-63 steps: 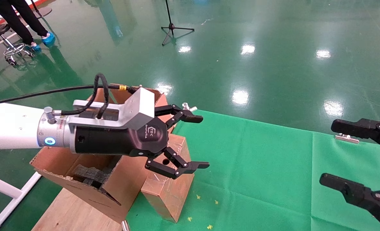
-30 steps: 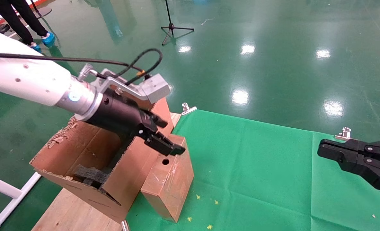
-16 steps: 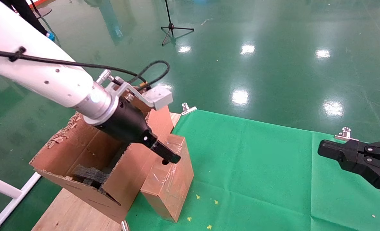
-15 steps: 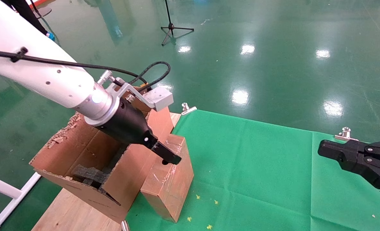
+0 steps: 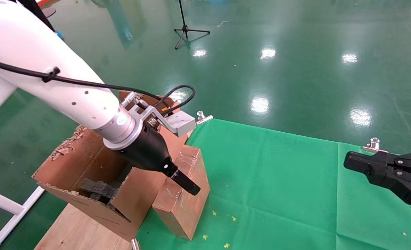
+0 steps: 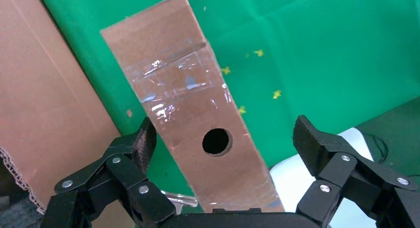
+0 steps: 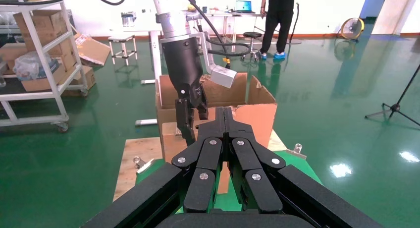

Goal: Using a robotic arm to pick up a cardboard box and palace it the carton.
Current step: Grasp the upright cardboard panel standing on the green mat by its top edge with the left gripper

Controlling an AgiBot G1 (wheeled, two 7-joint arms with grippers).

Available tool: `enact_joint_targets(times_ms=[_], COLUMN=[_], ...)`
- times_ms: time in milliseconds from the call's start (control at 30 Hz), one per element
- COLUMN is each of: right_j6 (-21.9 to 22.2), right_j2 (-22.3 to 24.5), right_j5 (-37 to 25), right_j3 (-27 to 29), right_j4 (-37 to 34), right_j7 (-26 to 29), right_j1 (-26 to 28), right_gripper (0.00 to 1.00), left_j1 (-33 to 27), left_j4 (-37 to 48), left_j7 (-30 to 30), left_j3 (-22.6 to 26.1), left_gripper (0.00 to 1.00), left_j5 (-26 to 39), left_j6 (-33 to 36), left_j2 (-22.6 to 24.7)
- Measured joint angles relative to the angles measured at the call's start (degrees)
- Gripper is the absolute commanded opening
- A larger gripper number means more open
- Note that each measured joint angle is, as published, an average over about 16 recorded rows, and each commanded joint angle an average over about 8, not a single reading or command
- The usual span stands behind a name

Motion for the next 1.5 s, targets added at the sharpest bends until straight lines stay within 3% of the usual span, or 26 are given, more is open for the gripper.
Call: enact_joint_targets(times_ms=[67,100,233,333,367,1200,1500], right_j6=[0.00,0.00,0.01,0.01,0.01,0.01,0.01], right_j2=[0.00,0.00,0.00,0.00,0.00,0.01,0.01], right_j5=[0.00,0.00,0.01,0.01,0.01,0.01,0.01], right_j3=[0.00,0.00,0.00,0.00,0.00,0.00,0.00], right_j4=[0.00,0.00,-0.01,-0.01,-0.01,-0.01,-0.01], right_j7=[0.00,0.00,0.00,0.00,0.00,0.00,0.00], right_j1=[0.00,0.00,-0.01,-0.01,-0.01,-0.01,-0.01], right_gripper=[0.40,0.52,1.00,1.00,1.00,1.00,1.00], left_j1=[-0.05,-0.08,-0.18,-0.20,-0.18,-0.06,-2.32], left_j4=[-0.01,-0.01,-0.01,-0.01,-0.01,0.41,1.15], left_j7=[-0.08,-0.09,-0.09,-0.08,-0.09,0.17,4.03], left_j3=[0.42,0.57,0.93,0.97,0.92,0.28,-0.65], left_gripper=[0.99,0.91,0.42,0.05,0.00,0.00,0.00], left_j5=[-0.09,-0.11,-0.09,-0.07,-0.07,-0.03,-0.29], left_j6=[-0.08,-0.10,-0.17,-0.19,-0.19,-0.20,-0.94], left_j2=[0.13,0.18,0.29,0.30,0.29,0.17,-1.39])
